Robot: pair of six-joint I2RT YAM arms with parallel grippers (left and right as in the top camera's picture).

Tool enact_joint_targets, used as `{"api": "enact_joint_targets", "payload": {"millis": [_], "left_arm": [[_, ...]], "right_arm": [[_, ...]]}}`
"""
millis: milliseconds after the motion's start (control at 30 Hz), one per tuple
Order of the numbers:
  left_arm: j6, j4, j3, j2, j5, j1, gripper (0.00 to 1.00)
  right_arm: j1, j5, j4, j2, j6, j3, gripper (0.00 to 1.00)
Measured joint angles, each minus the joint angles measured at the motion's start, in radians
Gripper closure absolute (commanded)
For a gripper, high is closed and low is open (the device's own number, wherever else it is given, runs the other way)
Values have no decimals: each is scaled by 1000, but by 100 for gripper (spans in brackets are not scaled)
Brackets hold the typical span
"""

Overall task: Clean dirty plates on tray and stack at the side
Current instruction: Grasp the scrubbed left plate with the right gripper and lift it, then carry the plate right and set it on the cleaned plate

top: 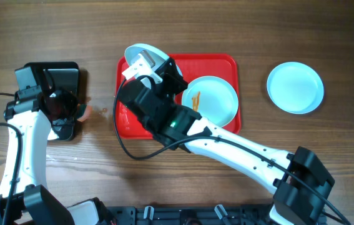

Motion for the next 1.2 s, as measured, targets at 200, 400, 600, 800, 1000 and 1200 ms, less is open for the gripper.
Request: {"api": "enact_joint_targets", "payload": {"millis": [200,400,600,800,1000,1200], "left_arm": [[0,0,0,0,0,0,96],[0,0,0,0,0,0,96],[6,0,-1,0,0,0,96],[6,0,-1,0,0,0,96],[6,0,-1,0,0,0,96],[6,0,-1,0,0,0,96]], "right_arm": [[23,120,168,0,-157,0,96],[44,176,213,0,-226,0,96],[53,187,103,0,-98,4,96],[53,118,-148,0,181,4,96],[53,134,-52,0,288,3,96],[45,-108,-286,0,401,7,96]]}}
